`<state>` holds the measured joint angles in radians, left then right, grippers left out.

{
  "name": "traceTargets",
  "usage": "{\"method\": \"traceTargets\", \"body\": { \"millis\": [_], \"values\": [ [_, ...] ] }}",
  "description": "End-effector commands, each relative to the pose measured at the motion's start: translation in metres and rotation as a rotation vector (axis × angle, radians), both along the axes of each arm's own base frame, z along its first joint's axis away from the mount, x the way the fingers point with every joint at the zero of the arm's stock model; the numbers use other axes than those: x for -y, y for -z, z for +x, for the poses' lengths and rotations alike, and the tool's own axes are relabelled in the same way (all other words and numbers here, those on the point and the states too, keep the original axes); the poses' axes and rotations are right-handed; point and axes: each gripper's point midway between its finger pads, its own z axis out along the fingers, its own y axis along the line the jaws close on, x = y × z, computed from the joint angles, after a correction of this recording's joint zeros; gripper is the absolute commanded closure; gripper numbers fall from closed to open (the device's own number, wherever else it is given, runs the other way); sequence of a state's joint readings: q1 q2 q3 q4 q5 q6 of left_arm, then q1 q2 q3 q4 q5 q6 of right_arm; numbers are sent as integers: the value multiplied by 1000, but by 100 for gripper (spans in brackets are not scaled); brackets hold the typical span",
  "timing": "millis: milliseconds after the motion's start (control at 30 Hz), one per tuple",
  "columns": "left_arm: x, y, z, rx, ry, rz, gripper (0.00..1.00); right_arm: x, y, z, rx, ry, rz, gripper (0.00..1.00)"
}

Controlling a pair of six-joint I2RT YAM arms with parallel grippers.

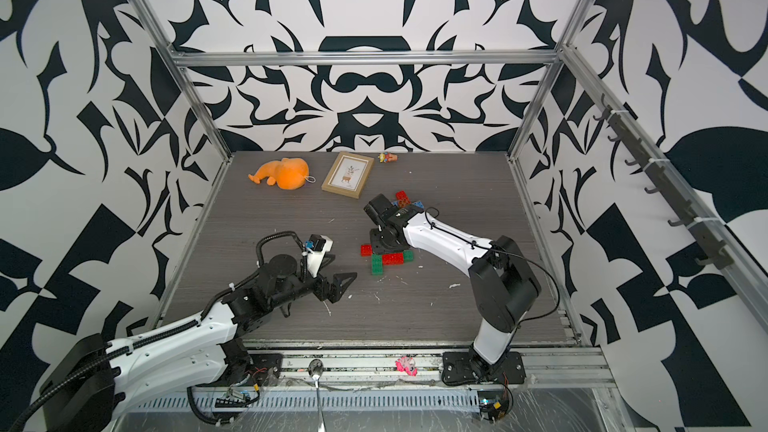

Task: Assemble a small pinwheel with lego
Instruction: Assemble the lego brick with the lego brick.

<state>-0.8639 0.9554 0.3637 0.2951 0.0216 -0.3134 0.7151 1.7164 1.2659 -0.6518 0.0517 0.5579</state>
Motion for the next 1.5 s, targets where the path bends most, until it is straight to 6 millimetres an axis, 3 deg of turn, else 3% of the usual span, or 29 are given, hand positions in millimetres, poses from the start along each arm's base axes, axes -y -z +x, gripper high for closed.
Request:
{"method": "traceTargets", "body": {
  "millis": [0,300,1067,1467],
  "values": [
    [1,-1,0,1,3,-12,0,-1,-3,5,30,34,-1,88],
    [1,0,1,-6,-2,-2,0,-7,6,2,18,23,-14,88],
    [0,2,3,-11,-9,10,0,0,25,-4,-25,44,-76,89],
    [-1,2,3,-8,-14,12,0,8,45,-13,-77,41,-140,90]
  ]
}}
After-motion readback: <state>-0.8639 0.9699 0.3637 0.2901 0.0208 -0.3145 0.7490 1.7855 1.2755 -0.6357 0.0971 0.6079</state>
